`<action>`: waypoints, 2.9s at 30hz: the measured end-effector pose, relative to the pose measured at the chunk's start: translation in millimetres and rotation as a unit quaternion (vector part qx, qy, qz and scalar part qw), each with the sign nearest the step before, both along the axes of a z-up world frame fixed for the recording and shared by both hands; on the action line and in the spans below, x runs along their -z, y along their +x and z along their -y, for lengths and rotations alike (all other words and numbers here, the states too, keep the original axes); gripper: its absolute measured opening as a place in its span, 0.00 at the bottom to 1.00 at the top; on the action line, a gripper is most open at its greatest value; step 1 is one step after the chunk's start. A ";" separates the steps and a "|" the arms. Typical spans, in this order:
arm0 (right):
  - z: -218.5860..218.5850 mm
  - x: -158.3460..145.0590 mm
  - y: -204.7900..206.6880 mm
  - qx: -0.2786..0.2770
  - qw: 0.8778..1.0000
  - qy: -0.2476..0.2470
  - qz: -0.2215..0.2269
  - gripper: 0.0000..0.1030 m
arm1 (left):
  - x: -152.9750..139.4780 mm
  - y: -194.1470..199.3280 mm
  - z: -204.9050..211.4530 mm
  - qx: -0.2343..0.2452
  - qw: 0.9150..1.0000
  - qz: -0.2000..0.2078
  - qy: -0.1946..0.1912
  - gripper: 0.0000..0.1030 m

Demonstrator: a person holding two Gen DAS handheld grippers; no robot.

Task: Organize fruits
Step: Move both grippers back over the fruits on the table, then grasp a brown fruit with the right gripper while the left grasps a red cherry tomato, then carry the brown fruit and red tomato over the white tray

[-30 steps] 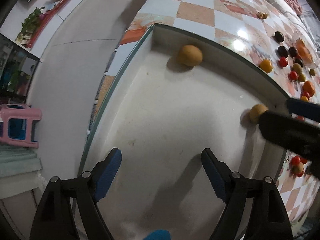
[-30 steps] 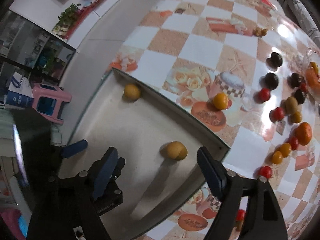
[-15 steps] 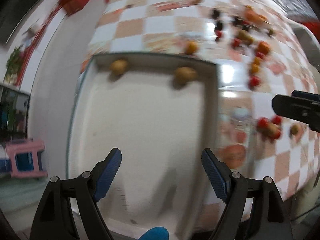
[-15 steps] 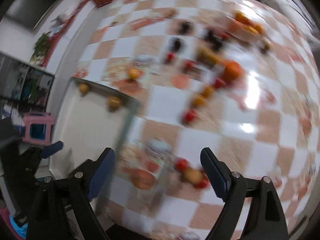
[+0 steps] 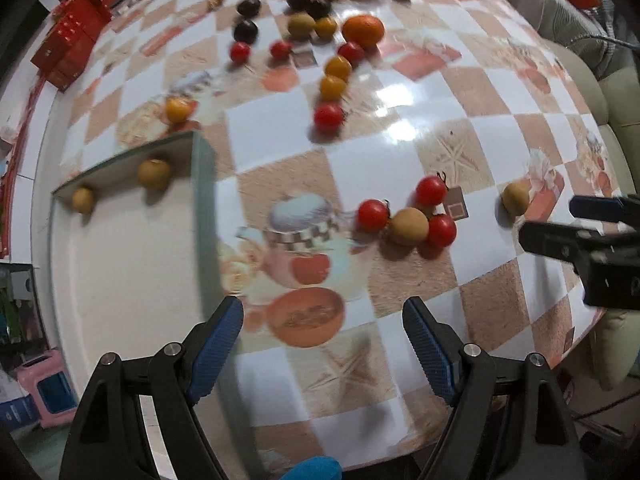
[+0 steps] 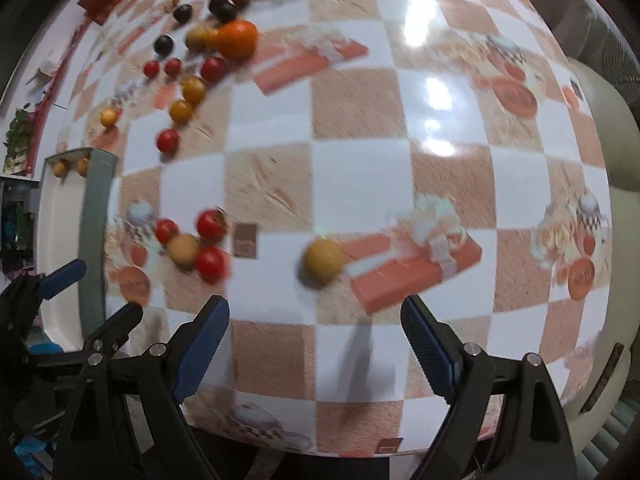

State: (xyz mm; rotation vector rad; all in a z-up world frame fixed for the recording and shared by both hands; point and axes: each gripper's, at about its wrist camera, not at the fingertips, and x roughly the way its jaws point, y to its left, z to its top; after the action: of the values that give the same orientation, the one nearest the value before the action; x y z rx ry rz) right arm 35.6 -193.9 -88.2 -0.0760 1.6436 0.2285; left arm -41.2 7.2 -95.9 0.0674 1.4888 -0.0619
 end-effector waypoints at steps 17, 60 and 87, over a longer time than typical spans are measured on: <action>18.8 32.8 -10.8 -0.041 0.999 -0.020 0.008 0.87 | 38.3 42.4 15.9 -0.032 0.999 0.006 0.012 0.81; 5.2 -3.2 5.1 -0.001 0.998 0.053 0.043 0.26 | 4.5 70.9 47.6 -0.037 0.996 0.041 -0.066 0.22; -120.4 -55.7 7.6 -0.118 0.986 0.083 0.086 0.26 | -49.0 2.4 -100.3 -0.143 0.982 0.099 -0.067 0.22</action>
State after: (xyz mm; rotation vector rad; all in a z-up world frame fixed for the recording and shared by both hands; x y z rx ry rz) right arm 43.2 -73.4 -32.5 -0.1593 1.4363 0.5248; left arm -38.8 107.4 -46.9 -0.2428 1.2784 0.0753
